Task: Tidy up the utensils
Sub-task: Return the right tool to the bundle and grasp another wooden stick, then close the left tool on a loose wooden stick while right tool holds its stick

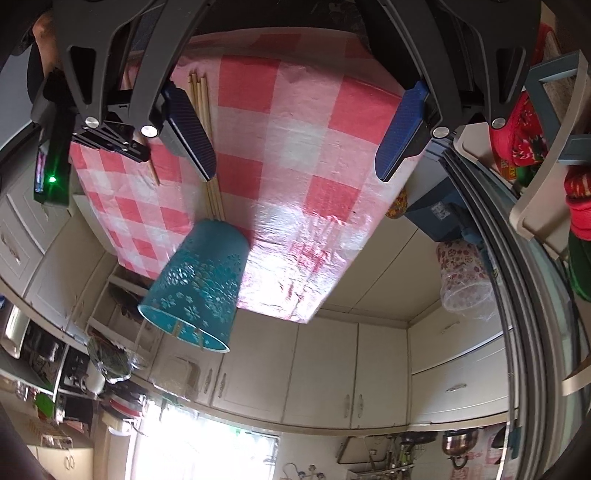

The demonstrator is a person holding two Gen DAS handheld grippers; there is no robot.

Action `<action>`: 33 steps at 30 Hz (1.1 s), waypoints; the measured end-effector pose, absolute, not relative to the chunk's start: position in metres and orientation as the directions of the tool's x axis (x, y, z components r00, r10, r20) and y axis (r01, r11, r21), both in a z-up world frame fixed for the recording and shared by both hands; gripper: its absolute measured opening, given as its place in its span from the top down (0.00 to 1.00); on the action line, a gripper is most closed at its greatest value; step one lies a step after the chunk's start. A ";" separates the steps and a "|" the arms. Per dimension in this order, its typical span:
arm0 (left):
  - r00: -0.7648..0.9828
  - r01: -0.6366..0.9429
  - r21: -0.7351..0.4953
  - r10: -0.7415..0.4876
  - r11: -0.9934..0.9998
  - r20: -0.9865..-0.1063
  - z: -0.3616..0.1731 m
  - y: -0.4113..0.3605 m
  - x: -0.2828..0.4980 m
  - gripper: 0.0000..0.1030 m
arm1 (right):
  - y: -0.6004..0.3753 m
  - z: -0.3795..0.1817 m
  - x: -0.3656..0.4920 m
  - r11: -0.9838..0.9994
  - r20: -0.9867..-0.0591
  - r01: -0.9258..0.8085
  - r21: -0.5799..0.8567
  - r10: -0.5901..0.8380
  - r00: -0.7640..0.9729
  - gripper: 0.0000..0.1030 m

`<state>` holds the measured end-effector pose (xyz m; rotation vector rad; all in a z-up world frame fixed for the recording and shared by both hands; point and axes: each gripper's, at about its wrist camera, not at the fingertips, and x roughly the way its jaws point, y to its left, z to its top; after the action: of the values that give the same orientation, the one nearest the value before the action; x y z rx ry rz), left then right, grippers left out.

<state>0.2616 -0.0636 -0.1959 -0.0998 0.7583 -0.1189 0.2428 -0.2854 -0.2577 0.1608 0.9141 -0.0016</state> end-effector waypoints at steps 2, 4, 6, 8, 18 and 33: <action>0.706 0.097 -0.112 -0.148 0.989 -0.692 -0.199 -0.076 0.266 0.18 | -0.290 -0.258 0.238 0.985 -0.784 0.085 0.149 0.065 0.617 0.94; 0.691 0.120 -0.089 -0.147 0.989 -0.708 -0.204 -0.090 0.271 0.18 | -0.291 -0.258 0.236 0.983 -0.780 0.088 0.158 0.070 0.622 0.94; 0.667 0.135 -0.068 -0.141 0.989 -0.731 -0.213 -0.105 0.281 0.18 | -0.291 -0.258 0.237 0.982 -0.777 0.088 0.165 0.075 0.626 0.94; 0.643 0.136 -0.060 -0.134 0.989 -0.754 -0.222 -0.116 0.291 0.19 | -0.294 -0.258 0.235 0.982 -0.771 0.082 0.171 0.082 0.632 0.94; 0.586 0.142 -0.020 -0.100 0.990 -0.804 -0.256 -0.147 0.322 0.19 | -0.303 -0.260 0.231 0.972 -0.747 0.066 0.224 0.128 0.652 0.94; 0.568 0.128 0.036 -0.043 0.991 -0.822 -0.269 -0.154 0.361 0.23 | -0.309 -0.261 0.234 0.961 -0.735 0.067 0.268 0.159 0.660 0.94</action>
<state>0.3611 -0.1535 -0.2690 0.0954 0.9617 -0.1004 0.2342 -0.3086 -0.2608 0.2842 0.8520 0.0526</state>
